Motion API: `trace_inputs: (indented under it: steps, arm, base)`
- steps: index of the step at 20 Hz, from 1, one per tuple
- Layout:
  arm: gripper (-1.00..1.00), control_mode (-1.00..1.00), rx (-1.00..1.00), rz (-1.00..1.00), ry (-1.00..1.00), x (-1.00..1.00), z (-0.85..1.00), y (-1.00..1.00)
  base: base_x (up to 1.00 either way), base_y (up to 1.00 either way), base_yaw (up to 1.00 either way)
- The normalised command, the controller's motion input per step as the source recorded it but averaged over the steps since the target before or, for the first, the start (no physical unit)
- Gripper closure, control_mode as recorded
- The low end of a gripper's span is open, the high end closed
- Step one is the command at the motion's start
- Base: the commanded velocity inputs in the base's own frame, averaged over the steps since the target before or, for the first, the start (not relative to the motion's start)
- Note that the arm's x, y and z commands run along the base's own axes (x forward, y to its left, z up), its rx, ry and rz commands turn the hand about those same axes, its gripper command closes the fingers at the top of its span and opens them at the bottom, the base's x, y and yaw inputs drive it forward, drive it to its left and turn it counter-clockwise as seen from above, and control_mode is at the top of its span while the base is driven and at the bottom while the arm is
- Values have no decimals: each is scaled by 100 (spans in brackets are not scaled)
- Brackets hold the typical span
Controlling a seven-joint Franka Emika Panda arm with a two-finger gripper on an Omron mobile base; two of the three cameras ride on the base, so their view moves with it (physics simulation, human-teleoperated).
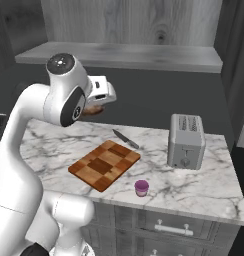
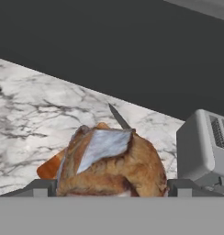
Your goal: Pick the bread, place it on the cutting board, pick the jam, place it on the counter, and close the cabinet.
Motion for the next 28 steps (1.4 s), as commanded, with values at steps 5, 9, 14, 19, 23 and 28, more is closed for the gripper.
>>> trace_inputs:
  steps: [5, 9, 14, 19, 23, 28]
  arm:
    - [100, -100, -3, 0, 0, 0, -41, 21]
    - [100, -100, 0, 0, 0, 0, -35, 12]
    - [100, -100, 0, 0, 0, 0, -29, 5]
    - [100, -100, 0, 0, 0, 0, -28, 3]
    - [100, -100, 0, 0, 0, 0, -29, 0]
    - [100, -100, 0, -1, 0, 5, -28, 0]
  base:
    - [0, 0, 0]
    - [0, 0, 0]
    - [0, 0, 0]
    - [0, 0, 0]
    - [0, 0, 0]
    - [0, 0, 0]
